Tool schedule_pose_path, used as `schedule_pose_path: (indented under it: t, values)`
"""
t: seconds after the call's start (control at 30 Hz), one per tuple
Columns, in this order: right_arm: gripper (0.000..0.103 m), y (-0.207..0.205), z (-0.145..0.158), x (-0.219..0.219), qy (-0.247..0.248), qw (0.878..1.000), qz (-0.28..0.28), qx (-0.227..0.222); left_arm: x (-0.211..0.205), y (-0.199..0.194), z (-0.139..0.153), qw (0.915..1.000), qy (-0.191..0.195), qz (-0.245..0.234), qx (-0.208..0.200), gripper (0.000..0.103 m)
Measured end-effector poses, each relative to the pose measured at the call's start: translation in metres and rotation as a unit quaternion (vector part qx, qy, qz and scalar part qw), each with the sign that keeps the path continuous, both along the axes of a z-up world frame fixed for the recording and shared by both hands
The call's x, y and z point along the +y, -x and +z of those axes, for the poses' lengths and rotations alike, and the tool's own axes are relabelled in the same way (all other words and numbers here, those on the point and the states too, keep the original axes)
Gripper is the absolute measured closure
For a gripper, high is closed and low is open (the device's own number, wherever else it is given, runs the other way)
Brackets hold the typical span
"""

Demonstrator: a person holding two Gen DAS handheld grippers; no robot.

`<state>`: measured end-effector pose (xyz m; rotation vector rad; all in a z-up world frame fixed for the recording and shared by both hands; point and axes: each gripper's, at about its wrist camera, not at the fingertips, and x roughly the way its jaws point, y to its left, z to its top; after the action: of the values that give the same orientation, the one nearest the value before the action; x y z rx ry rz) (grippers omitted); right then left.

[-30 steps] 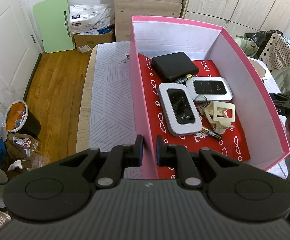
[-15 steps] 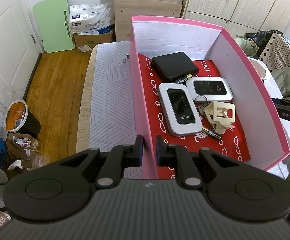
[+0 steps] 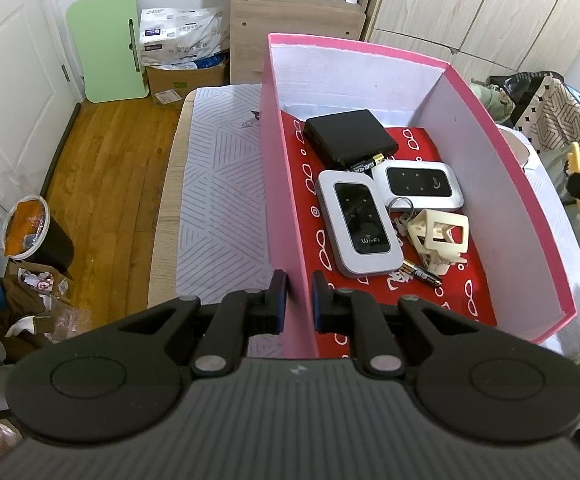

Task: Organize rigid objects
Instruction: 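Return the right gripper to the table and grasp the yellow star keychain, then lower the yellow star keychain into the pink box and open the right gripper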

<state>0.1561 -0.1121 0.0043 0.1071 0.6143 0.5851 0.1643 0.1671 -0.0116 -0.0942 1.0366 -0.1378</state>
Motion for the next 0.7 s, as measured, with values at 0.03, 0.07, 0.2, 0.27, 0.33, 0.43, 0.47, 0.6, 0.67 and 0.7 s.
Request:
schedule_pose_path:
  t: [0.03,0.07,0.2,0.27,0.33,0.43,0.47,0.6,0.67,0.7]
  values:
    - [0.053,0.000,0.004,0.005,-0.006,1.000,0.013,0.001,0.000,0.000,0.000,1.0000,0.001,0.001,0.000,0.091]
    - [0.053,0.000,0.008,0.011,-0.015,0.999,0.029,0.004,0.000,-0.001,-0.001,1.0000,0.002,0.001,0.000,0.091]
    - [0.053,-0.010,0.015,0.044,-0.045,0.992,0.102,0.055,0.000,-0.001,-0.001,1.0000,0.002,-0.001,-0.001,0.091]
    - [0.053,-0.018,0.012,0.063,-0.049,0.986,0.130,0.092,0.001,-0.001,-0.001,1.0000,0.003,-0.003,-0.002,0.091]
    - [0.053,-0.028,0.007,0.083,-0.044,0.978,0.156,0.134,0.001,-0.001,-0.002,1.0000,0.003,-0.005,-0.002,0.091]
    - [0.053,-0.038,-0.006,0.112,-0.026,0.964,0.185,0.187,0.002,0.000,-0.002,1.0000,0.006,-0.006,-0.004,0.090]
    - [0.053,-0.042,-0.012,0.120,-0.018,0.960,0.190,0.204,0.002,0.000,-0.002,0.9999,0.007,-0.006,-0.004,0.090]
    - [0.053,-0.050,-0.031,0.143,0.018,0.949,0.201,0.241,0.003,0.000,-0.002,0.9999,0.011,-0.005,-0.006,0.090]
    - [0.053,-0.055,-0.040,0.152,0.031,0.943,0.206,0.258,0.004,0.000,-0.002,0.9999,0.011,-0.005,-0.006,0.090]
    - [0.053,-0.056,-0.044,0.155,0.038,0.940,0.209,0.265,0.004,0.000,-0.003,0.9999,0.011,-0.006,-0.006,0.090]
